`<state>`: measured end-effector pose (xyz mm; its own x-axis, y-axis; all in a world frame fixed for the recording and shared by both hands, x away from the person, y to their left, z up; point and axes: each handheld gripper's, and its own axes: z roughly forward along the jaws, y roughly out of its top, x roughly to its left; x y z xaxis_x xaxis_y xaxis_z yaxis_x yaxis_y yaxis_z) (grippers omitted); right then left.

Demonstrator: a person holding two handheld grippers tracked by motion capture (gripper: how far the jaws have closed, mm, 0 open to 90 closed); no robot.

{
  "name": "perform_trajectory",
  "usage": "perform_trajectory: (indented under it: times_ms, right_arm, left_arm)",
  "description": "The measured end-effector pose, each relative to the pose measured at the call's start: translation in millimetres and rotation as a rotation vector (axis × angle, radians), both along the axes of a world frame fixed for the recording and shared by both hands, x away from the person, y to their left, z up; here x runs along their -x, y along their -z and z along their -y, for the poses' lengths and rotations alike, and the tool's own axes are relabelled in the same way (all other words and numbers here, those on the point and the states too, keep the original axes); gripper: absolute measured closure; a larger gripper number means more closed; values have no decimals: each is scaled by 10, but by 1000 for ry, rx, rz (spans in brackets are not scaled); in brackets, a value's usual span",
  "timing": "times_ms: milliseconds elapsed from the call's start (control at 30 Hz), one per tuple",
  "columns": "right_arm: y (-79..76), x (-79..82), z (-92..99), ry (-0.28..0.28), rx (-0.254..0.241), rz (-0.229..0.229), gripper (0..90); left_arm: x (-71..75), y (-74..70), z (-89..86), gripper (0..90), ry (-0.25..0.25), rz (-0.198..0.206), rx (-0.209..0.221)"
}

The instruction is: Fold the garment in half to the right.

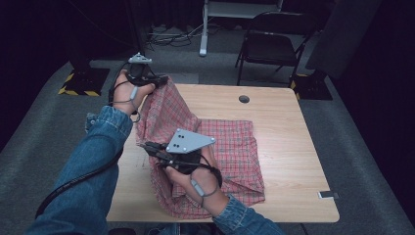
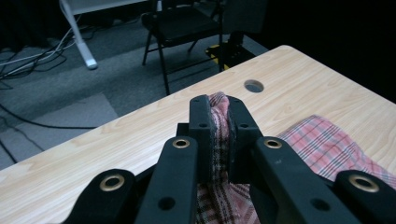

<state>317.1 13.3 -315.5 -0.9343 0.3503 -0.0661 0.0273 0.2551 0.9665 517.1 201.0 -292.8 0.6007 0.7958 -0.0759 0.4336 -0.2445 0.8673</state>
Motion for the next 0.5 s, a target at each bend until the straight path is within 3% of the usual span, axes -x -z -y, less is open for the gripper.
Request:
perform_trajectory:
  times_ms: [500]
  right_arm:
    - [91,59,698,101,2,-16,854]
  left_arm:
    - [-134,193,646,828,62,-22,13]
